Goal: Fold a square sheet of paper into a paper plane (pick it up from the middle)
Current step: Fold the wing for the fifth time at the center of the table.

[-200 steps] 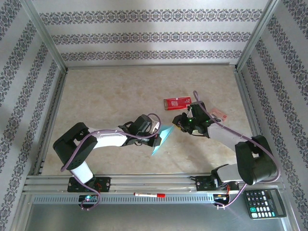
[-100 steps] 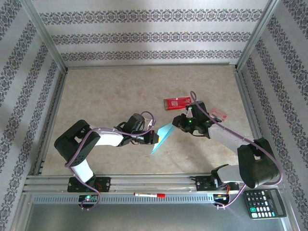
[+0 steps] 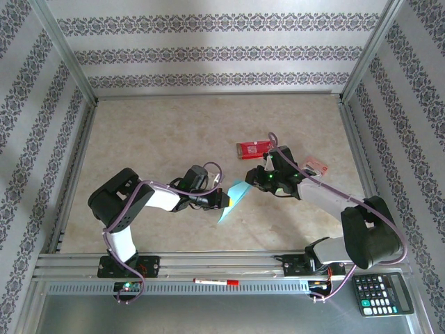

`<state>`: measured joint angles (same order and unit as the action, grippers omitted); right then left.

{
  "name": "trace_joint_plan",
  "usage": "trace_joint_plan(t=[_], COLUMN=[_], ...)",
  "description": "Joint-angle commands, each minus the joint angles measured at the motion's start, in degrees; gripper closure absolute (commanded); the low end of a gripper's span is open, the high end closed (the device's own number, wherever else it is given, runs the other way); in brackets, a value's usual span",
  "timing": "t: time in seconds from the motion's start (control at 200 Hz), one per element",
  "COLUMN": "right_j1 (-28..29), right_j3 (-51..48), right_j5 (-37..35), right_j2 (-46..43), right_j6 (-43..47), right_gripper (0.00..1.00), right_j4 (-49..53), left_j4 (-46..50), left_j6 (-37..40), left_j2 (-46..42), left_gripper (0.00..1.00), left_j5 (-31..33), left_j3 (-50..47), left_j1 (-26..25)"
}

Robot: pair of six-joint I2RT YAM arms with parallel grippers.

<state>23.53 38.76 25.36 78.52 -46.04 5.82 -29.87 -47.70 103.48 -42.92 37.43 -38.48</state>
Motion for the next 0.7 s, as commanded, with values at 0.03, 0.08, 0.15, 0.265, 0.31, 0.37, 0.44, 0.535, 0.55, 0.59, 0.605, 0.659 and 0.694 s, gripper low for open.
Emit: trace_joint_plan(t=[0.03,0.08,0.15,0.265,0.31,0.37,0.44,0.535,0.55,0.59,0.605,0.659,0.694], right_j1=[1.1,1.3,1.8,2.6,3.1,3.7,4.2,4.4,4.4,4.4,4.4,4.3,4.2], right_j3=[1.4,1.7,1.8,2.0,2.3,2.6,2.8,3.2,3.2,3.2,3.2,3.5,3.8], right_j5=[-0.1,-0.1,-0.1,-0.1,-0.1,-0.1,0.0,0.4,0.5,0.6,0.6,1.0,1.4], right_j2=[1.0,1.2,1.5,2.3,2.7,3.4,4.1,4.8,4.9,5.1,5.1,5.2,5.1], right_j6=[1.3,1.5,1.8,2.4,2.6,3.0,3.3,3.7,3.7,3.8,3.9,4.3,4.6], right_gripper=[0.77,0.77,0.77,0.77,0.78,0.78,0.78,0.78,0.78,0.78,0.78,0.78,0.78], right_j4=[0.4,0.4,0.4,0.3,0.3,0.4,0.4,0.4,0.5,0.5,0.6,0.8,1.1], left_j4=[-4.7,-4.7,-4.8,-4.5,-4.5,-4.7,-5.1,-4.8,-4.8,-4.6,-4.6,-4.8,-5.5], left_j6=[-2.0,-2.2,-2.2,-2.4,-2.6,-3.0,-3.4,-3.5,-3.5,-3.8,-3.9,-4.6,-5.4], left_j2=[1.5,1.9,2.4,3.0,3.1,3.3,3.3,2.8,2.6,2.4,2.2,1.8,1.7], left_gripper=[1.00,1.00,1.00,1.00,1.00,1.00,1.00,1.00,1.00,1.00,1.00,1.00,1.00], left_j5=[-1.6,-1.6,-1.7,-1.8,-1.9,-1.9,-2.2,-2.3,-2.4,-2.5,-2.5,-2.6,-2.8], left_j3=[-0.7,-0.7,-0.8,-0.7,-0.8,-0.8,-1.0,-0.8,-0.6,-0.5,-0.4,-0.1,-0.1], left_j1=[0.9,1.0,1.2,1.4,1.4,1.6,1.7,1.8,1.8,1.8,1.8,1.8,1.8])
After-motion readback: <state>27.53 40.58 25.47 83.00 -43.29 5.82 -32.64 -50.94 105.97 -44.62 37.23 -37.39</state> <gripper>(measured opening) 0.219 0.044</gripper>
